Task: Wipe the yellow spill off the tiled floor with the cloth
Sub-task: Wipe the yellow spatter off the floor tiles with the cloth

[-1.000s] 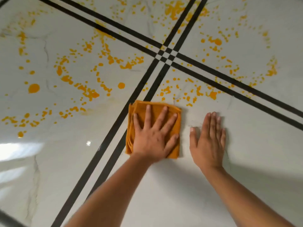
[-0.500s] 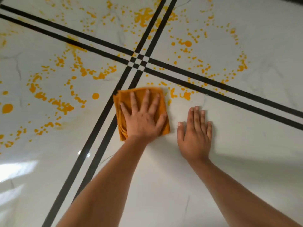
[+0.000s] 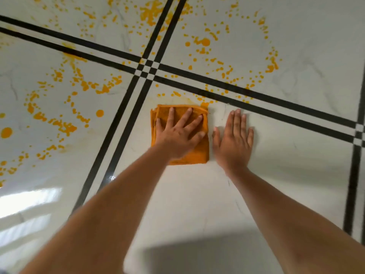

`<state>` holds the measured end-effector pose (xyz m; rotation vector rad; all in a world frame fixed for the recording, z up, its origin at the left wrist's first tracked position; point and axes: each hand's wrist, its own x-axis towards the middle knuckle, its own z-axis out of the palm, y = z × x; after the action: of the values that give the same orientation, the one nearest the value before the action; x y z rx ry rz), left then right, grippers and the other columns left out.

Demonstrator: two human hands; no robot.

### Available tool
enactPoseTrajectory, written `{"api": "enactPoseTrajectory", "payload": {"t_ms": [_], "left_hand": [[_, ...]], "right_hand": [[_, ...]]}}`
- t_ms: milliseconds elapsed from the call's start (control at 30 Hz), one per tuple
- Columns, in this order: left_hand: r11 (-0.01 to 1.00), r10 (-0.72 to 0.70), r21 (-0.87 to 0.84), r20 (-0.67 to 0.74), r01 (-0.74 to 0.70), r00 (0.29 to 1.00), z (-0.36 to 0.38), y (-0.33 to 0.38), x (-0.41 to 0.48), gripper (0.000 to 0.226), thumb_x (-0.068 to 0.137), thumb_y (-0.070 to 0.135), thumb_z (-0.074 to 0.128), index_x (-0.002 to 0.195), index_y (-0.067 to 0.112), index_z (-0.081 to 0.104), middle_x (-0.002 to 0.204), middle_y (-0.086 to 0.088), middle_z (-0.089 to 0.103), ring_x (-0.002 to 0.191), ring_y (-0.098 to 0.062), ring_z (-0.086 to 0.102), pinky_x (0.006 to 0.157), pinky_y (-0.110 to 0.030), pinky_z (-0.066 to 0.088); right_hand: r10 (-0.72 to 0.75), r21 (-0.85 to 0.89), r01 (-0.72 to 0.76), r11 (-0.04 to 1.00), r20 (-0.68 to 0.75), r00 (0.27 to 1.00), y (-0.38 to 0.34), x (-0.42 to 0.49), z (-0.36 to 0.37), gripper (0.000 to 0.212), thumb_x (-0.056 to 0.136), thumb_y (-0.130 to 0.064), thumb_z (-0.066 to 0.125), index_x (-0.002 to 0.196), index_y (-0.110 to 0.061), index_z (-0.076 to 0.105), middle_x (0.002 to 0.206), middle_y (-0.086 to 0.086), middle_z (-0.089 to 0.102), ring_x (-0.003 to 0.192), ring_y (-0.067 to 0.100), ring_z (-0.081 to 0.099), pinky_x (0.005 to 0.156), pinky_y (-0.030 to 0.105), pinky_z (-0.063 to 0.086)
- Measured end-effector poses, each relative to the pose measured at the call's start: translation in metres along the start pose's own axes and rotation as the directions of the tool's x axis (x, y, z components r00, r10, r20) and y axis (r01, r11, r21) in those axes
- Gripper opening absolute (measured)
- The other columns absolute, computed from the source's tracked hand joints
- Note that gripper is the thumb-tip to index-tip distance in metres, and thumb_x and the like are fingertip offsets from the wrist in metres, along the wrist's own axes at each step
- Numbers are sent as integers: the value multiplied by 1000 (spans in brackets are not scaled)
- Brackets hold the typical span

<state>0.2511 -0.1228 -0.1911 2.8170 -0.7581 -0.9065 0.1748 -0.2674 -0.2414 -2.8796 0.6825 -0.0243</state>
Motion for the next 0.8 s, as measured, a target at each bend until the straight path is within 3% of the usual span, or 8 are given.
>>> {"api": "enactPoseTrajectory", "payload": {"t_ms": [67,167,267,367,433,467,600,800], "left_hand": [[998,65,-22,57,-64,996,-24,-20,-8,55,93,61,15,145,45,5,156,14,-3,143,-21,-12,113,-54,-7],[984,95,145,56,-102,994,-40,-62,-29,54,97,50,15,148,34,4,157,8,-2,143,-14,-10,114,-46,-5],[984,52,174,-26,-47,998,-37,-85,-27,57,97,47,10,149,26,-3,157,4,-7,143,-16,-12,114,-42,-7],[996,9,87,-125,2,992,-37,-85,-14,57,98,45,7,149,22,-3,157,2,-6,143,-15,-11,114,-39,-7],[991,58,128,-151,-39,987,-34,-90,-9,58,96,47,-1,148,21,-5,157,2,-8,142,-15,-14,113,-38,-10],[988,92,138,-169,-69,981,-30,-94,-7,62,92,48,-8,147,21,-8,157,2,-10,141,-15,-16,111,-37,-12],[996,71,64,-208,-59,975,-18,-100,1,64,85,50,-14,142,22,-15,153,3,-15,140,-16,-19,111,-38,-13],[997,75,-7,-315,-82,946,-12,-94,27,62,95,44,16,146,11,25,153,-8,22,141,-24,17,113,-43,9]], "right_hand": [[-13,7,13,1000,57,998,1,0,-1,72,92,-51,12,148,-7,14,156,10,14,144,23,8,114,44,5],[-10,57,4,998,106,994,0,0,-13,75,90,-54,6,148,-6,11,156,11,10,145,24,5,115,45,5],[-246,132,230,964,117,962,-15,0,-34,68,95,-49,14,147,-6,18,154,14,19,143,26,14,114,46,13],[-622,111,612,783,184,761,-34,4,-49,60,98,-47,15,144,-10,26,150,12,32,139,28,24,110,49,26],[-717,99,723,684,274,641,-49,6,-47,60,97,-50,16,146,-16,22,151,10,31,139,30,25,108,48,23],[-699,103,712,695,328,635,-58,7,-42,61,96,-53,16,147,-20,16,153,9,27,140,31,22,108,49,20],[-419,-16,461,887,389,821,-99,-1,-17,66,91,-64,7,147,-30,14,156,10,17,141,35,13,108,60,21],[-270,-39,281,959,179,946,-102,1,-5,53,92,-59,27,140,-37,34,153,3,28,142,28,21,110,55,19]]}}
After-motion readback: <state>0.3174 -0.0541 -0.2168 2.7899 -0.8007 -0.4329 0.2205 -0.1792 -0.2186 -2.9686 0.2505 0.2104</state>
